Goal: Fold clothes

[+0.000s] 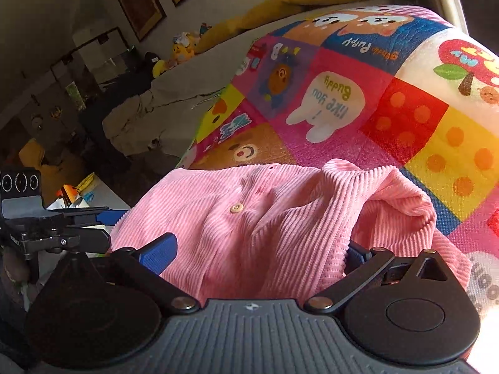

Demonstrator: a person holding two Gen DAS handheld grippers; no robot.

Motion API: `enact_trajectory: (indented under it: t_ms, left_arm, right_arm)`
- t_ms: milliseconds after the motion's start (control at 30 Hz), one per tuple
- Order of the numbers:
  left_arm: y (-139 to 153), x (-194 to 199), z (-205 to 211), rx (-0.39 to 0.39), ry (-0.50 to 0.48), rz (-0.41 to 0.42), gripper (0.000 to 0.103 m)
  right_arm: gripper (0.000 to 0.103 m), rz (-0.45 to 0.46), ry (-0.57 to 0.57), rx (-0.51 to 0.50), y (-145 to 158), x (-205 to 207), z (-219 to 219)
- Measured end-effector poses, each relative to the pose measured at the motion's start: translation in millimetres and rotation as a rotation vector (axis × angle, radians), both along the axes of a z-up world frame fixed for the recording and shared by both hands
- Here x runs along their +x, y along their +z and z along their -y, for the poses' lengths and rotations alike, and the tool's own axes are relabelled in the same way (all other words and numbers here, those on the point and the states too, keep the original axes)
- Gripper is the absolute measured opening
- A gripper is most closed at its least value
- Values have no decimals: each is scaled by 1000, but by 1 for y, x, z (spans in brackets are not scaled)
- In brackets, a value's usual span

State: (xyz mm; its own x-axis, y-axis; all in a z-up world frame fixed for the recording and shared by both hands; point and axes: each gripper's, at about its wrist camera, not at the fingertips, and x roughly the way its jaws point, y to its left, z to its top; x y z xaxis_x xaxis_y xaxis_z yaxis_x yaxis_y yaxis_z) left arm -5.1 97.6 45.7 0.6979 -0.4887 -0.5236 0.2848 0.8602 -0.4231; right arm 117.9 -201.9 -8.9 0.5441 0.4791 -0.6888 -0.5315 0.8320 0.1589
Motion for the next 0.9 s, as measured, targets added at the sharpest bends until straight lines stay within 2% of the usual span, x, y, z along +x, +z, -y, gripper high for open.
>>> enact_trajectory:
  t_ms: [133, 233, 333, 400, 433, 500, 600, 667, 800, 900]
  left_arm:
    - [-9, -4, -12, 99, 56, -57, 101]
    - [3, -3, -23, 140, 118, -16, 101]
    - [21, 11, -23, 131, 137, 72, 101]
    - [23, 25, -18, 101, 132, 97, 101]
    - [20, 35, -14, 77, 124, 96, 101]
    - [5, 57, -5, 42, 117, 36, 101]
    - [-23, 75, 0, 68, 136, -58, 101]
    - [-34, 77, -4, 80, 153, -84, 101]
    - [-45, 71, -20, 46, 172, -76, 101]
    - [-46, 70, -20, 37, 178, -68, 101]
  right_arm:
    - [103, 73, 14, -132, 5, -20, 1]
    - [103, 148, -4, -152, 15, -26, -1]
    - [103, 230, -33, -143, 28, -27, -6]
    - [103, 279, -50, -132, 36, -28, -9]
    - [103, 268, -47, -102, 36, -24, -14]
    - [103, 243, -30, -73, 33, -18, -24]
    - [103, 229, -34, -194, 10, -8, -39]
    - [103, 218, -37, -252, -7, -4, -38]
    - [103, 172, -50, -169, 8, 2, -20]
    - [103, 273, -126, -195, 23, 7, -17]
